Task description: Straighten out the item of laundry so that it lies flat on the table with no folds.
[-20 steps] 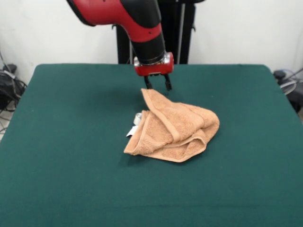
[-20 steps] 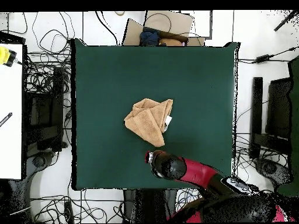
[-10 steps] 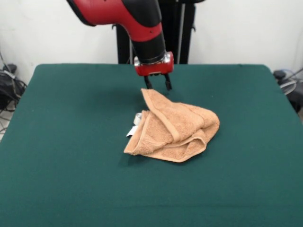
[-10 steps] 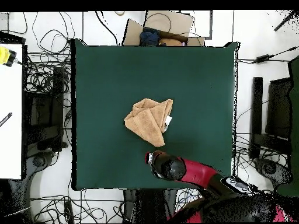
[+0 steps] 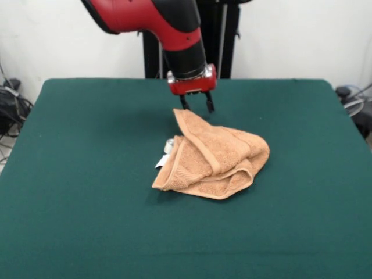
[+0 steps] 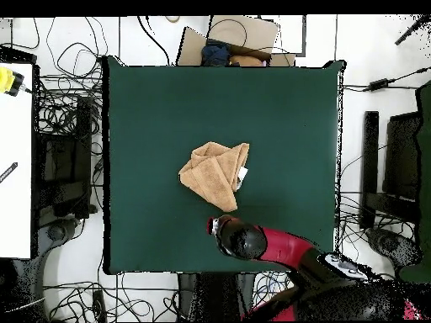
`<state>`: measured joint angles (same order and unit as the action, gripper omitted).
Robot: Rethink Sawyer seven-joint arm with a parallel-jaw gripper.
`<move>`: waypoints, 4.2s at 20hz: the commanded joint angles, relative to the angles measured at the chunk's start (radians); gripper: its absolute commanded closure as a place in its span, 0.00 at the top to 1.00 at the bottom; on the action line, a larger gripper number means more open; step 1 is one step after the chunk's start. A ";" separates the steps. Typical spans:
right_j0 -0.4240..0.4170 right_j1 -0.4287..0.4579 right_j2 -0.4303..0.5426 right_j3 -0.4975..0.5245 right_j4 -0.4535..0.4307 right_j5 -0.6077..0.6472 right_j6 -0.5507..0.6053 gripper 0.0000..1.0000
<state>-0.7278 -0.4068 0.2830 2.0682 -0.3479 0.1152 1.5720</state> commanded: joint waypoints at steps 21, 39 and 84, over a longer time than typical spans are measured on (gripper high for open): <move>0.052 -0.025 0.045 -0.118 -0.036 -0.075 0.095 1.00; -0.032 -0.065 0.070 -0.117 -0.037 0.033 0.034 1.00; -0.155 -0.044 0.269 -0.072 -0.020 0.054 0.044 1.00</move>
<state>-0.8906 -0.4828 0.4709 2.0517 -0.3567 0.0867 1.5720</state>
